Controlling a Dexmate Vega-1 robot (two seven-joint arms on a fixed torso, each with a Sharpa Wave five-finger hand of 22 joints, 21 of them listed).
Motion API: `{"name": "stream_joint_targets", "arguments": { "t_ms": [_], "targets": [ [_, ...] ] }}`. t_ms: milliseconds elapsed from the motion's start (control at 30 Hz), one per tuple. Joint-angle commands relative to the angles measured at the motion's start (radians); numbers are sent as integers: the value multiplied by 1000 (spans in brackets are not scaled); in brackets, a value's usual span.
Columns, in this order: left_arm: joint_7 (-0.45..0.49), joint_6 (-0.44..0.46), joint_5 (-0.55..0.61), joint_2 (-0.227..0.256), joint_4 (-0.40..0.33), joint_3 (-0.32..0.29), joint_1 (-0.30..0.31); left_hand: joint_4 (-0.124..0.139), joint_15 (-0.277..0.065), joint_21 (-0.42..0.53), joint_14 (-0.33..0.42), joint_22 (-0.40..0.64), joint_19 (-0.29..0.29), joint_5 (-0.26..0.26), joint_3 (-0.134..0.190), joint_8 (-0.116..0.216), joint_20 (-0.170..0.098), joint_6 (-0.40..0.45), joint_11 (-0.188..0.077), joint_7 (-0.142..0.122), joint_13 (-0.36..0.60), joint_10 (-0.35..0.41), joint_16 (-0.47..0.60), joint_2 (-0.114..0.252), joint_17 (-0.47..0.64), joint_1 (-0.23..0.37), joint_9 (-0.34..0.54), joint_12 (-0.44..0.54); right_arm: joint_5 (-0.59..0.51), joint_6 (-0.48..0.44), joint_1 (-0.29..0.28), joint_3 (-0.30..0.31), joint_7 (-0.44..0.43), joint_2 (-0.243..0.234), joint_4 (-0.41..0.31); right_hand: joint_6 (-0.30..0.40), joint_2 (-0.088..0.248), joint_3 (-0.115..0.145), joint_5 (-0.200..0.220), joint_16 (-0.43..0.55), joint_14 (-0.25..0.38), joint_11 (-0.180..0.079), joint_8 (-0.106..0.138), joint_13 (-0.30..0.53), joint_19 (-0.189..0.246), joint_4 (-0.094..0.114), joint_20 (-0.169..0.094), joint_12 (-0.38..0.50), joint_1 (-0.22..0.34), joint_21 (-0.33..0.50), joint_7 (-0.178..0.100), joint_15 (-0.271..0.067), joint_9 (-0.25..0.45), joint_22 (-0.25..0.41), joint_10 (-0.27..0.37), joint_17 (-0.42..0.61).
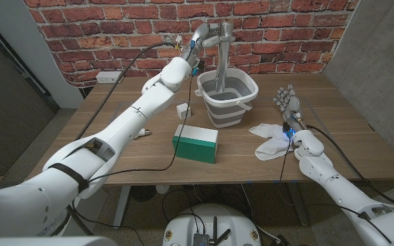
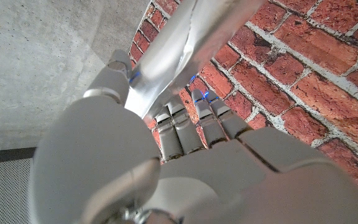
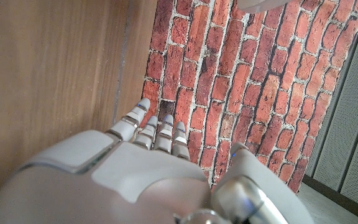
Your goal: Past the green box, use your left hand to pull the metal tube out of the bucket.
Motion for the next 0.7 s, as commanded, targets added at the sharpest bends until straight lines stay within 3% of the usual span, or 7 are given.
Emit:
{"name": "stream_joint_targets", "arguments": {
  "t_ms": [33,700],
  "targets": [
    [0,68,4,16,-76,-2,-11,85,-126,10,9,4,11,7,94,3,-38,19,-42,12,2,52,0,231,1,-67,4,3,1,9,9,-2,6,9,14,7,45,1,5,7,6,-3,2,0,11,2,-15,6,-11,5,-2,-3,5,2,6,1],
    [6,205,-21,26,-212,-5,-8,79,-125,12,17,4,20,5,103,1,-36,23,-38,15,2,55,2,229,2,-75,6,3,7,31,25,-1,34,17,39,10,46,0,5,8,7,-2,3,0,11,3,-15,6,-11,5,-1,-3,5,2,7,-2]
  ]
}}
